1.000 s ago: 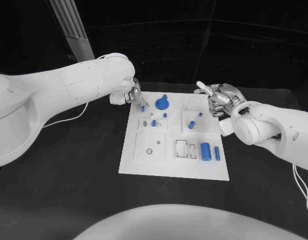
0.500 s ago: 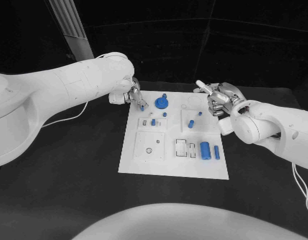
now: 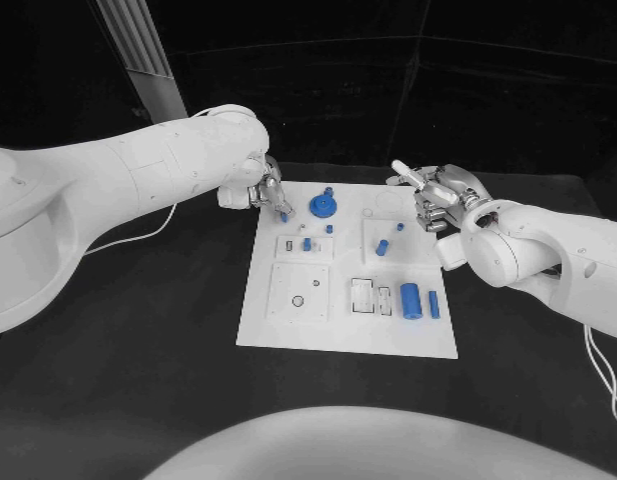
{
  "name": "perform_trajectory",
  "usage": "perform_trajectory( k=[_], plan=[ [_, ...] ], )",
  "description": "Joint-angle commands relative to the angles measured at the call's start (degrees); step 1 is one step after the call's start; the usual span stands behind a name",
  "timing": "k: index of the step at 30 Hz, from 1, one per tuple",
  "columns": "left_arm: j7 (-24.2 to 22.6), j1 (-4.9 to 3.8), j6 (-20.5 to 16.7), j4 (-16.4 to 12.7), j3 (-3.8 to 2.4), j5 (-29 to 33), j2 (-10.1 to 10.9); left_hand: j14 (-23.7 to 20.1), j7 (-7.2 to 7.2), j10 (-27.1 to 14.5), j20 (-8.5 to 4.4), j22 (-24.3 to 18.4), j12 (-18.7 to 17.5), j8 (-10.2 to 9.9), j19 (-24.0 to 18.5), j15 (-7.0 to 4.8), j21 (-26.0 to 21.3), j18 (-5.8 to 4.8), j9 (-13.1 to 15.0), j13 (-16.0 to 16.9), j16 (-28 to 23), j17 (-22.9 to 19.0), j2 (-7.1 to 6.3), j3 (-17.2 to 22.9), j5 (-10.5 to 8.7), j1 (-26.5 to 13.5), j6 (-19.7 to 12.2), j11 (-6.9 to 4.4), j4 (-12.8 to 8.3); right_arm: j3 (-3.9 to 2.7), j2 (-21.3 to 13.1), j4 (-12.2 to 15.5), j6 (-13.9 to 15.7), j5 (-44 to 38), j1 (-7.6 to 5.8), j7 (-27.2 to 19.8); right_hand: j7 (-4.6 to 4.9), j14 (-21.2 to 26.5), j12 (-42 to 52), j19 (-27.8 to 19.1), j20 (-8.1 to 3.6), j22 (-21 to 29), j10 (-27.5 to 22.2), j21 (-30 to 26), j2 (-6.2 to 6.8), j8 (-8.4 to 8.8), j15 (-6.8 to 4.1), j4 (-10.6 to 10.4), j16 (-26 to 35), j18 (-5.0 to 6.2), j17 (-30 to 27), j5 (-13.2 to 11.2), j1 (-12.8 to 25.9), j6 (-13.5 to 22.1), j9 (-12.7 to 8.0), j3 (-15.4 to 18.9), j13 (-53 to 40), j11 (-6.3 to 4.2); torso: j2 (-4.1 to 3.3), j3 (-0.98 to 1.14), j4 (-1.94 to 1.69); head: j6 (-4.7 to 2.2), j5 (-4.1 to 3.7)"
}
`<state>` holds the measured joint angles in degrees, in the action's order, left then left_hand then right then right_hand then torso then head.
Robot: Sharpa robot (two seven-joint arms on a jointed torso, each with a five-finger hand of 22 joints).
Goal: Assemble the parts on the task board
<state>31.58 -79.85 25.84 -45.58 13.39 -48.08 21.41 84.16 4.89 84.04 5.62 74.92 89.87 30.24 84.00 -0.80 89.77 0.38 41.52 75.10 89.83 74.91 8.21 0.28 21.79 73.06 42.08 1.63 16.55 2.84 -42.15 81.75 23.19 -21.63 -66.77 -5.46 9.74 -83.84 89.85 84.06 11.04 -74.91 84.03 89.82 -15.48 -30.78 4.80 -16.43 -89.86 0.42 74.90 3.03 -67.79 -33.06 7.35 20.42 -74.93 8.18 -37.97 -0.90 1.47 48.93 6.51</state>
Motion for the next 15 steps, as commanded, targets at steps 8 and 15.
perform_trajectory(
  k=[8, 15],
  plan=[
    [-0.39, -0.05, 0.78, 0.06, -0.02, -0.33, -0.11, 5.84, -0.18, 5.96, -0.10, 15.08, 0.13, -0.53, 6.00, -0.45, 0.23, -0.38, -0.34, 14.90, 0.17, 15.09, -0.85, 3.39, 0.21, 0.90, 0.60, -0.36, 0.03, -0.03, 0.04, 0.05, -0.02, -0.11, -0.10, -0.12, 2.56, -6.16, 0.15, 5.94, -0.27, -15.09, 5.97, 0.18, -0.29, -0.39, -0.22, -0.07, -0.14, -0.42, 15.10, 0.33, -0.56, 0.09, -0.08, -0.40, -15.07, -0.15, 0.02, -0.03, 0.00, 0.03, -0.17],
    [-0.51, -0.05, 0.72, 0.08, -0.02, -0.33, -0.09, 5.84, 0.02, 5.96, -0.05, 15.08, 0.13, -0.77, 6.00, -0.32, 0.23, -0.38, -0.57, 14.90, 0.17, 15.09, -2.17, 4.82, 0.05, -1.33, 0.79, -0.17, 0.22, -0.03, 0.05, 0.02, -0.03, -0.11, -0.10, -0.05, 2.56, -6.16, 0.15, 5.94, -0.27, -15.09, 5.97, 0.18, -0.29, -0.39, -0.22, -0.07, -0.14, -0.42, 15.10, 0.33, -0.56, 0.09, -0.08, -0.40, -15.07, -0.15, 0.02, 0.00, -0.01, -0.03, -0.13]
  ],
)
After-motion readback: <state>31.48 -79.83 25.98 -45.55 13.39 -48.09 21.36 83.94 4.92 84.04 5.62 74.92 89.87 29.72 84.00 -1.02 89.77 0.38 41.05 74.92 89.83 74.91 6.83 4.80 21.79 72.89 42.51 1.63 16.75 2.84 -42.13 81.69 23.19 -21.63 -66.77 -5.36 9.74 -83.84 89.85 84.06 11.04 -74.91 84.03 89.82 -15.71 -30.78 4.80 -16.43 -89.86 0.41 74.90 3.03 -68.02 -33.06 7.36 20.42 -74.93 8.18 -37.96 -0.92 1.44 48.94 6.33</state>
